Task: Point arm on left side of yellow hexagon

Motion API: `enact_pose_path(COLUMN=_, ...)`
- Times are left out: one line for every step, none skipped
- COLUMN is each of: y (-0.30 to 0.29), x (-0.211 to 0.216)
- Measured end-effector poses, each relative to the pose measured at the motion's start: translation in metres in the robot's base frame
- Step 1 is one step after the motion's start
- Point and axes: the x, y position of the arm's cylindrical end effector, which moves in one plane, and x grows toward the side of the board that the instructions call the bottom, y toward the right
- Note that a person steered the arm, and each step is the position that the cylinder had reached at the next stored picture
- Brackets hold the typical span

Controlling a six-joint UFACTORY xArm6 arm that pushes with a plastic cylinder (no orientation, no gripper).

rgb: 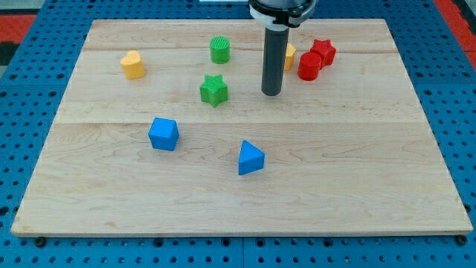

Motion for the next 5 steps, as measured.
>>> enact_pose_path(y=-0.01, x=-0.036)
enact_pose_path(y=-0.023, x=-0.042)
enact_pose_path(y=-0.003, x=-0.059)
enact_pose_path(y=-0.002, x=-0.067)
enact_pose_path(y=0.037, x=-0.067)
